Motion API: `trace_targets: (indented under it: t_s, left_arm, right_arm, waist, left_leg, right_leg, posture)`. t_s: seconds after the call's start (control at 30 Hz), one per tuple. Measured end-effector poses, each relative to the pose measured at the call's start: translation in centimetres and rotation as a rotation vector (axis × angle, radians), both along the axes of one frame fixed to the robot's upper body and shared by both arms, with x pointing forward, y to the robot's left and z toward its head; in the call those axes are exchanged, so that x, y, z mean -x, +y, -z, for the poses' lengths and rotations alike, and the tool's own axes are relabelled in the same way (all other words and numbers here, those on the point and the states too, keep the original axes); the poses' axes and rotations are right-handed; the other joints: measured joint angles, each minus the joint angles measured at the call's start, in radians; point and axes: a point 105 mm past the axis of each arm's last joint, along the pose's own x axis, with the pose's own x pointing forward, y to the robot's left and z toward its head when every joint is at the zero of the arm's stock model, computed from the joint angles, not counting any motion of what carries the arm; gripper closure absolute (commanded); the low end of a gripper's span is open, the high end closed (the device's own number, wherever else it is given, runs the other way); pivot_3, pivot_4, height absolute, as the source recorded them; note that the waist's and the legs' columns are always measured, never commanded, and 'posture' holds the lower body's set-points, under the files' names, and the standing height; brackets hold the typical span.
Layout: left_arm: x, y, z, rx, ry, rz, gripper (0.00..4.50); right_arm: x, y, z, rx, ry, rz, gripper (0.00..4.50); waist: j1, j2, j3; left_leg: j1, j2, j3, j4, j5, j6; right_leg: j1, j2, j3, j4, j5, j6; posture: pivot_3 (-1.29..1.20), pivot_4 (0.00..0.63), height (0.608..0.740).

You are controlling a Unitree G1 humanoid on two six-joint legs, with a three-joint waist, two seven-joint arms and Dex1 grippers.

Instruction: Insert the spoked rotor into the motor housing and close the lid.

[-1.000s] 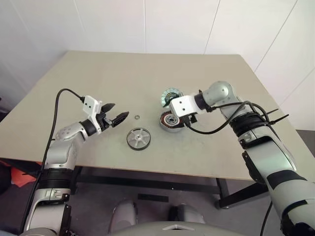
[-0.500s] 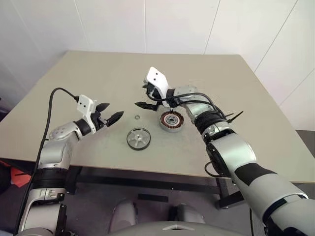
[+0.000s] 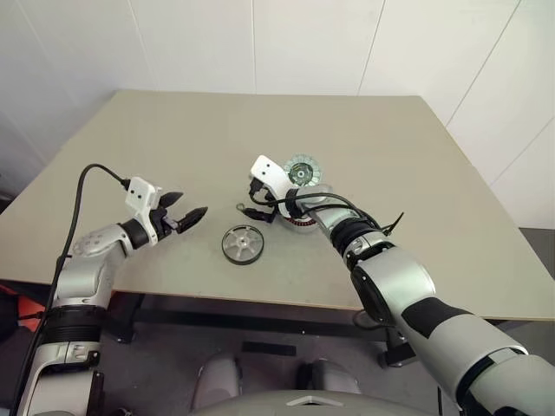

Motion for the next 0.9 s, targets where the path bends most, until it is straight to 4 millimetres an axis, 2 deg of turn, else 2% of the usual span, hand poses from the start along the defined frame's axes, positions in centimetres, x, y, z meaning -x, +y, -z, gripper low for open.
trace_targets:
  t_s: [0.1, 0.33, 0.47, 0.53, 0.63, 0.7, 0.77, 0.9]
  left_arm:
    - [0.1, -0.1, 0.2, -0.004, 0.007, 0.003, 0.00]
    - [-0.1, -0.7, 0.4, 0.003, 0.009, 0.008, 0.00]
    - [-1.7, -2.0, -0.1, 0.039, -0.027, -0.013, 0.00]
    - [-2.8, -3.0, -0.1, 0.053, -0.044, -0.026, 0.00]
    - [-4.2, -4.4, -0.5, 0.078, -0.075, -0.031, 0.00]
    - [-4.9, -4.6, -0.8, 0.075, -0.094, -0.042, 0.00]
    - [-5.7, -4.7, -0.7, 0.061, -0.100, -0.056, 0.00]
    - [-6.4, -5.6, 0.8, -0.009, -0.074, -0.029, 0.00]
  right_arm:
    - [0.3, 0.3, 0.6, 0.003, 0.010, 0.006, 0.03]
    - [0.1, 0.1, 0.6, 0.013, -0.001, 0.018, 0.03]
    - [-0.8, -1.3, -0.5, 0.001, -0.025, 0.055, 0.03]
    - [-1.7, -1.6, -3.1, -0.046, -0.079, 0.052, 0.03]
    - [-2.7, -2.0, -8.9, -0.141, -0.217, 0.029, 0.03]
    - [-2.7, -2.3, -11.6, -0.189, -0.280, 0.021, 0.03]
    - [-2.6, -2.8, -13.4, -0.224, -0.313, 0.017, 0.03]
    - [-2.0, -3.6, -15.6, -0.260, -0.361, 0.028, 0.03]
  waist:
    - [0.000, 0.000, 0.000]
    - [0.000, 0.000, 0.000]
    - [0.006, 0.000, 0.000]
    - [0.003, 0.000, 0.000]
    - [-0.002, 0.000, 0.000]
    - [-0.001, 0.000, 0.000]
    - [0.002, 0.000, 0.000]
    - [0.005, 0.000, 0.000]
  left_leg:
    - [0.000, 0.000, 0.000, 0.000, 0.000, 0.000]
    - [0.001, 0.000, 0.000, 0.000, 0.000, 0.000]
    - [0.000, -0.001, 0.000, 0.000, 0.000, 0.000]
    - [0.000, -0.001, 0.000, 0.001, 0.000, 0.000]
    - [0.000, 0.000, 0.000, -0.001, 0.000, 0.000]
    - [0.000, 0.000, 0.000, -0.003, 0.000, 0.000]
    - [-0.001, 0.000, 0.000, -0.003, 0.000, 0.000]
    - [-0.002, -0.001, 0.000, -0.002, 0.000, 0.001]
  right_leg:
    - [0.000, 0.000, 0.000, 0.000, 0.000, 0.000]
    - [0.001, 0.000, 0.000, 0.000, 0.000, 0.000]
    - [0.002, -0.001, 0.000, 0.000, 0.000, 0.000]
    - [0.001, 0.000, 0.000, 0.000, 0.000, 0.000]
    - [0.000, 0.001, 0.000, 0.000, 0.000, 0.000]
    - [-0.001, 0.001, 0.000, 0.000, -0.001, -0.001]
    - [-0.002, 0.001, 0.000, -0.001, -0.001, -0.001]
    - [-0.002, 0.000, 0.000, -0.002, -0.001, -0.001]
  posture:
    - [0.00, 0.000, 0.740]
    - [0.00, 0.000, 0.740]
    - [0.00, 0.000, 0.740]
    - [0.00, 0.000, 0.740]
    - [0.00, 0.000, 0.740]
    - [0.00, 0.000, 0.740]
    - [0.00, 0.000, 0.740]
    - [0.00, 0.000, 0.740]
